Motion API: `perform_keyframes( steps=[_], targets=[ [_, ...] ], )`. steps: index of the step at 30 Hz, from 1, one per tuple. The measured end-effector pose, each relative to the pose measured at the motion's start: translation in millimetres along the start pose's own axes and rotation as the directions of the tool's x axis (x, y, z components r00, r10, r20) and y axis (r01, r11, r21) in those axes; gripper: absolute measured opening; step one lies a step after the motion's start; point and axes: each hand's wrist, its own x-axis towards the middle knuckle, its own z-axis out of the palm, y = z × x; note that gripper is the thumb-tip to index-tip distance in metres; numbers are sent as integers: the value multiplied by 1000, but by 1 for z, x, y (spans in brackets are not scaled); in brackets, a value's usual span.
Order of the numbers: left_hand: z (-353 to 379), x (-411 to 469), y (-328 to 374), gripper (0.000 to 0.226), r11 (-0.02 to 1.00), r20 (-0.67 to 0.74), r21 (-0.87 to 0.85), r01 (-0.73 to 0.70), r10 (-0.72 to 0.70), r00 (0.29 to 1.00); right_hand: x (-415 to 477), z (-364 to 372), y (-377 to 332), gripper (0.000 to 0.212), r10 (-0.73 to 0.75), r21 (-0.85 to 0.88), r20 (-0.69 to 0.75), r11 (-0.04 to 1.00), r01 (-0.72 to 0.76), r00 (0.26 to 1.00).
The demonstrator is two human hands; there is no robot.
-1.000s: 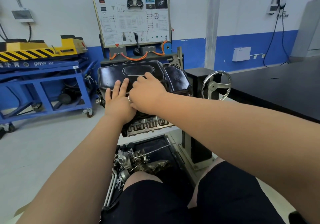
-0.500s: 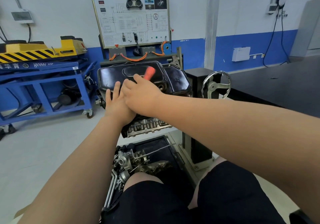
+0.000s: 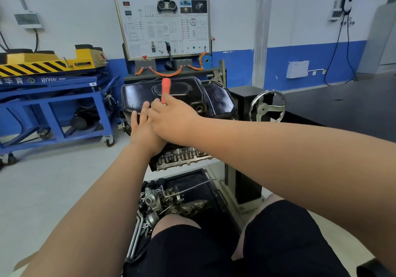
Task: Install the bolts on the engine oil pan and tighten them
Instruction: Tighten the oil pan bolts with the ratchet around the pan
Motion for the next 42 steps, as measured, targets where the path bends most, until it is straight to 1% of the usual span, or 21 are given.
perform_keyframes(
  steps=[2,4,6,7,9,10,12,14,16,18,21,22,24,26,30,31,35,38,40,41,42],
  targets=[
    [-1,-1,-3,70,1000,9,-3,-14,14,1000,1,-2,-3,40,31,50,16,998,-32,999],
    [-3,-2,-6,73,998,39,-43,-40,42,998,1,-4,-2,40,147,242,105,956,-168,984],
    [-7,-3,-6,63,995,43,-82,-48,52,998,1,-5,4,46,243,439,267,831,-342,933],
    [-9,-4,-5,55,994,38,-96,-50,54,998,1,-3,6,48,264,495,343,765,-412,902],
    [-11,-5,-2,46,992,27,-116,-51,55,998,2,1,9,48,265,560,413,681,-472,871],
    [-11,-6,-1,46,992,25,-114,-53,56,998,2,1,10,47,248,559,399,697,-449,883],
    [-12,-6,1,49,993,19,-103,-60,63,998,5,0,15,44,194,466,301,824,-322,934],
    [-12,-6,1,52,993,18,-102,-64,66,998,7,-1,21,33,123,281,141,946,-159,982],
    [-13,-6,-1,52,993,14,-96,-62,64,998,9,1,25,27,54,104,1,993,-54,999],
    [-14,-6,-4,47,993,-4,-90,-70,70,998,9,4,25,26,45,110,-62,993,-38,997],
    [-16,-9,-9,41,984,-68,-137,-118,109,992,10,6,19,21,86,254,-36,964,-74,996],
    [-17,-10,-9,39,976,-101,-180,-120,103,989,10,6,19,22,130,328,-2,937,-122,991],
    [-20,-9,-8,30,961,-152,-262,-88,50,987,9,11,19,36,250,450,76,855,-257,965],
    [-21,-9,-7,25,944,-168,-326,-60,4,986,8,16,18,43,316,492,98,809,-322,944],
    [-14,-13,-8,12,894,-205,-445,-49,-49,977,10,19,19,35,280,483,34,836,-261,959],
    [-13,-14,-7,11,882,-215,-469,-45,-65,975,10,19,21,33,269,479,34,841,-251,963],
    [-12,-16,-1,8,842,-220,-540,-11,-128,967,8,22,21,45,290,509,60,814,-280,955],
    [-13,-18,0,8,814,-207,-580,-6,-140,968,9,19,16,36,297,531,82,795,-294,951],
    [-18,-19,-1,11,797,-211,-603,-31,-122,970,10,13,19,21,251,484,66,839,-251,966],
    [-21,-20,-3,12,788,-208,-614,-42,-110,972,11,12,20,16,215,413,22,887,-205,976],
    [-23,-21,-4,12,780,-201,-624,-52,-96,975,12,12,22,19,169,326,-21,933,-153,985]
  ],
)
